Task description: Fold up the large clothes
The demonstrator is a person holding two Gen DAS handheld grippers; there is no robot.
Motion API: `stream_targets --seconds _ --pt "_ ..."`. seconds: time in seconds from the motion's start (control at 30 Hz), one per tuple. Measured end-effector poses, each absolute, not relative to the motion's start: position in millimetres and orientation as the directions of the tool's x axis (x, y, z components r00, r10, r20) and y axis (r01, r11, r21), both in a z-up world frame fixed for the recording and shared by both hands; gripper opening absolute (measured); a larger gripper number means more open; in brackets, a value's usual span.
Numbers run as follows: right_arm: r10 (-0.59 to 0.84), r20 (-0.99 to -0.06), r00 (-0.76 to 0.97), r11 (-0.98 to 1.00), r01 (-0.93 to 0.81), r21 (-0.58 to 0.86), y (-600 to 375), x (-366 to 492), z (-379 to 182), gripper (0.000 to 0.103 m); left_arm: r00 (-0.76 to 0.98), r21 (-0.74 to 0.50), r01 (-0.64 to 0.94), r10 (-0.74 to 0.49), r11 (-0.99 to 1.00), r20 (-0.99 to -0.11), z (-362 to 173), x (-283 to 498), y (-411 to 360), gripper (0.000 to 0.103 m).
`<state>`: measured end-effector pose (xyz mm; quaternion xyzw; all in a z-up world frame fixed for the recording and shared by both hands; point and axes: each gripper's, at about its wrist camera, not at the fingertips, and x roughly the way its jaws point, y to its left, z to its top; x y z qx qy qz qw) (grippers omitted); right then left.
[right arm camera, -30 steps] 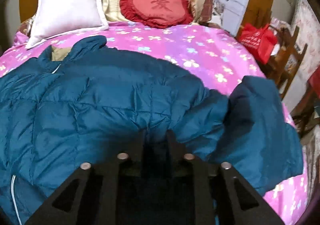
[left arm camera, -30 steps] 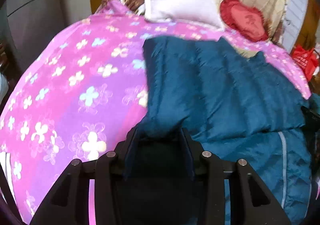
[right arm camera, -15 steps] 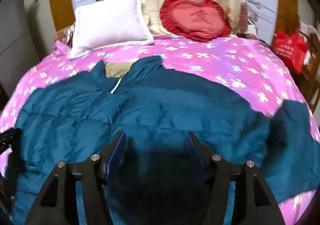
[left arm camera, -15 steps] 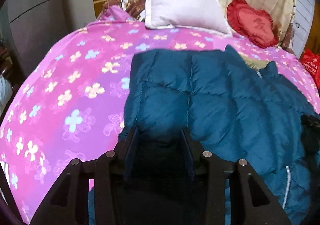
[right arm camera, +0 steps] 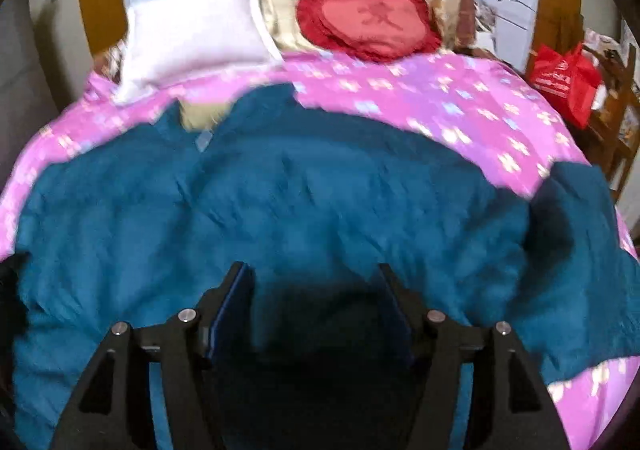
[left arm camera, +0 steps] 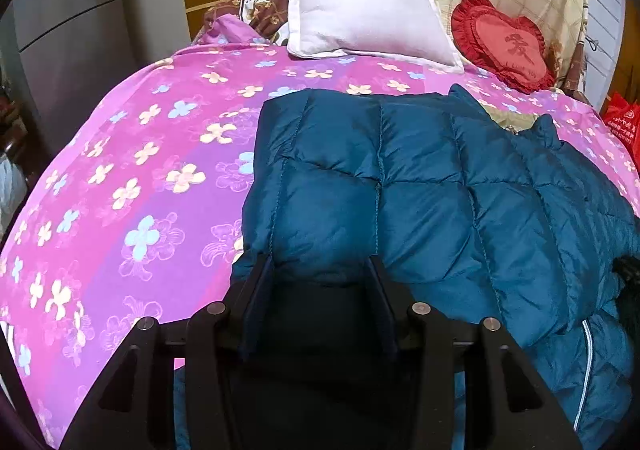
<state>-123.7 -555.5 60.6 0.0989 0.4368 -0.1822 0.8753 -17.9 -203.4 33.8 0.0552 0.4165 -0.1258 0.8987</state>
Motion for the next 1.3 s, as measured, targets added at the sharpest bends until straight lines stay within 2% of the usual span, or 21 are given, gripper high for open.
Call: stream_targets --seconds 0.1,0.2,0.33,0.63,0.87,1.17,1.3 --pt "-0.226 -0.815 0.534 0.924 0.382 -0.006 -555.4 -122.6 53.6 0.068 0.632 -0.002 0.261 -0.172 0.965 -0.755 44.6 -28.3 -198.2 0.028" --pt "-0.191 -0.818 0.543 0.92 0.389 0.043 -552.7 -131.5 66.7 0.068 0.641 -0.001 0.261 -0.174 0.965 -0.747 56.0 -42.1 -194.3 0.028" --pt "-0.192 -0.786 0.587 0.93 0.365 0.046 -536.9 -158.7 84.8 0.076 0.651 -0.002 0.277 -0.189 0.961 -0.735 70.9 -67.9 -192.1 0.028" --pt "-0.168 -0.778 0.606 0.944 0.325 0.049 -508.6 -184.4 92.1 0.077 0.677 0.012 0.287 -0.194 0.958 -0.71 80.3 -104.3 -193.3 0.028" --pt "-0.175 -0.775 0.607 0.945 0.325 0.041 -503.6 -183.8 92.7 0.078 0.687 0.028 0.266 -0.169 0.964 -0.706 71.3 -97.0 -191.5 0.028" --pt "-0.224 -0.769 0.599 0.935 0.354 0.004 -510.5 -160.6 85.5 0.078 0.655 -0.072 0.203 -0.19 0.976 -0.732 54.1 -61.0 -169.4 0.028" --pt "-0.262 -0.757 0.599 0.912 0.409 0.007 -529.1 -143.9 86.4 0.079 0.629 -0.078 0.163 -0.165 0.983 -0.76 41.9 -38.9 -159.0 0.028"
